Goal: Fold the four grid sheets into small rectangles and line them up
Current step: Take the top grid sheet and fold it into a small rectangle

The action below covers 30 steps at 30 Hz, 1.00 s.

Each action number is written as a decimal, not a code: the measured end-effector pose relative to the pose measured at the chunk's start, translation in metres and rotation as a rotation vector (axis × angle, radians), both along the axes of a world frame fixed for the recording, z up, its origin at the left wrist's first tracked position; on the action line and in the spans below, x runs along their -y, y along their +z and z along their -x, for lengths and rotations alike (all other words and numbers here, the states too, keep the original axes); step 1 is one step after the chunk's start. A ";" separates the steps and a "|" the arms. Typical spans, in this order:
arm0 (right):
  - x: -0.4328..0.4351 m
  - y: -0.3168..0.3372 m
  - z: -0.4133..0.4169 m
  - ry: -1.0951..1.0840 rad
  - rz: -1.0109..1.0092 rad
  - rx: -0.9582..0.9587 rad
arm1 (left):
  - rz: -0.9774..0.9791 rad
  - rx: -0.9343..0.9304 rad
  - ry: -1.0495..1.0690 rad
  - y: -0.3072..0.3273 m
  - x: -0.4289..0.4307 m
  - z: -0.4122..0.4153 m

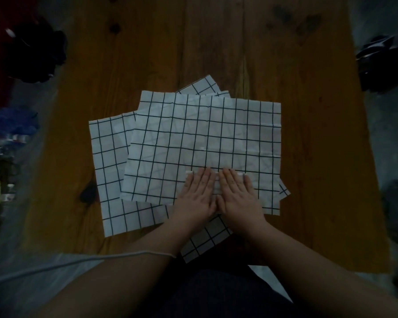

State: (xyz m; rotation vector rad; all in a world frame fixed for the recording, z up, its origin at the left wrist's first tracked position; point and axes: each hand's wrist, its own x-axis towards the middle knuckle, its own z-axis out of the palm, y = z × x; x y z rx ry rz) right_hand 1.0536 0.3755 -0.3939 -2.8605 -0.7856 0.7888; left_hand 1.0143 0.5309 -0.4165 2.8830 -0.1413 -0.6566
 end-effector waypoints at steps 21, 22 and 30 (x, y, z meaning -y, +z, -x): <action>-0.009 0.024 -0.064 -0.199 -0.050 0.017 | 0.006 0.005 0.125 0.021 -0.030 0.001; -0.010 0.026 -0.069 -0.201 -0.018 -0.030 | 0.019 0.042 0.144 0.024 -0.030 -0.003; -0.011 0.055 -0.082 -0.268 -0.229 -0.328 | 0.340 -0.093 0.124 0.065 -0.028 -0.061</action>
